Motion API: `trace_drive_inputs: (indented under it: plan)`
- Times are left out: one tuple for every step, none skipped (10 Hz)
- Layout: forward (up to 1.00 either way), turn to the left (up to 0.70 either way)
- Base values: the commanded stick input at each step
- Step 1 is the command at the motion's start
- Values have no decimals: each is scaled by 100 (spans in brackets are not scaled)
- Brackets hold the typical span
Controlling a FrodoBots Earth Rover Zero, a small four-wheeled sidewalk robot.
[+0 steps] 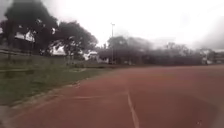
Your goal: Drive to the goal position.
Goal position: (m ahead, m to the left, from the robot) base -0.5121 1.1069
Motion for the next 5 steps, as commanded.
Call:
trace_drive_inputs:
  plan:
    - [70, 1]
    - [70, 1]
    - [70, 1]
    - [70, 1]
    - [70, 1]
